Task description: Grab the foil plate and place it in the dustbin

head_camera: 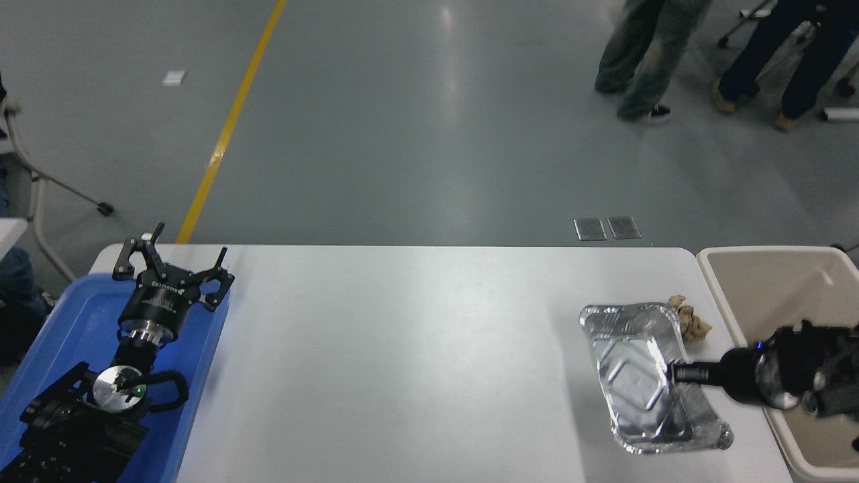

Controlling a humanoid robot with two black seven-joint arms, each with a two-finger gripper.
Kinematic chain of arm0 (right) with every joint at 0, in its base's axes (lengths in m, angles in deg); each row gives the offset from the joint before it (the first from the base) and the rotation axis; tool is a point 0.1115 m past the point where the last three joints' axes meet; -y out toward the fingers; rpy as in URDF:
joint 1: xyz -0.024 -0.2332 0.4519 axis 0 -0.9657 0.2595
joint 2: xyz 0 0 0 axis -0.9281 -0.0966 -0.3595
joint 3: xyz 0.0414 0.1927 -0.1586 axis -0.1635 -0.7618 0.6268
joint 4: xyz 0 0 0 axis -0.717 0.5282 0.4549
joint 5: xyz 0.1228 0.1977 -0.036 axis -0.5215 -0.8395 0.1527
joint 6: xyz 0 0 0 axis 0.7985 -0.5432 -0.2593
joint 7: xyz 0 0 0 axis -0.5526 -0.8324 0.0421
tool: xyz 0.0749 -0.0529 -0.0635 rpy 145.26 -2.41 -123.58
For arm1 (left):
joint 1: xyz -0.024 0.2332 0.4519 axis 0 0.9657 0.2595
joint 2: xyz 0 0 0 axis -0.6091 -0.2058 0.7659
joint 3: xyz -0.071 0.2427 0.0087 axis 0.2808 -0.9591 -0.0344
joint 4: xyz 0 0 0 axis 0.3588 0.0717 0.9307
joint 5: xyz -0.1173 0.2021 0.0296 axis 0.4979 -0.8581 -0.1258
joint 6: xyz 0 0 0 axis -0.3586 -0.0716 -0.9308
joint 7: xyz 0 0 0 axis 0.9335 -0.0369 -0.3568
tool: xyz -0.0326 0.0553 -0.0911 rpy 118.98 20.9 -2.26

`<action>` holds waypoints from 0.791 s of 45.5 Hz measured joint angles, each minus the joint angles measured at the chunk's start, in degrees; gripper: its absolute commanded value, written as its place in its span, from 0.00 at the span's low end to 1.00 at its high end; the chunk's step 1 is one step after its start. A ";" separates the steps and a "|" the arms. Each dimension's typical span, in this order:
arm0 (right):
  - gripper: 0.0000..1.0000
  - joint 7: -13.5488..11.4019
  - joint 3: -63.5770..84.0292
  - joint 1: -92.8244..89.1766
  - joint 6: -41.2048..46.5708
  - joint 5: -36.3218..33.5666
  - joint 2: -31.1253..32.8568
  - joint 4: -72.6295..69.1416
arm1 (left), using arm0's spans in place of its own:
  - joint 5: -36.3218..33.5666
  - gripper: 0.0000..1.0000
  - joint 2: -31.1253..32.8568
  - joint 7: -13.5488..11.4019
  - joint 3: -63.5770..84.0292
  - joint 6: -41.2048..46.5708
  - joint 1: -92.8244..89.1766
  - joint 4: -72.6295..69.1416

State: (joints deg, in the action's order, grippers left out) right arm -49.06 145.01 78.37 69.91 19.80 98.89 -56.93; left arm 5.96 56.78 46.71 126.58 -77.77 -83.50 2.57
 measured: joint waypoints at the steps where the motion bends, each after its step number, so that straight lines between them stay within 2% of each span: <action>1: 0.00 0.45 0.98 1.91 0.64 0.61 0.29 -0.74 | 0.01 0.99 0.00 0.00 0.00 0.00 0.00 -0.01; 11: 0.00 6.38 9.13 22.39 10.92 5.23 2.25 -5.66 | 0.01 0.99 -0.02 0.00 0.03 0.00 0.00 -0.05; 18: 0.00 9.61 10.71 33.74 18.88 6.49 2.63 -7.01 | 0.00 0.99 -0.04 -0.01 0.06 0.00 0.00 -0.06; 36: 0.00 13.92 8.90 50.52 34.77 7.26 2.52 -8.03 | 0.05 0.99 -0.01 -0.09 0.07 0.00 0.00 -0.06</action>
State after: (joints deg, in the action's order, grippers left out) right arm -35.13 153.91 128.89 104.68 27.07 101.41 -64.96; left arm 6.02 56.76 46.62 126.65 -77.77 -83.50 2.50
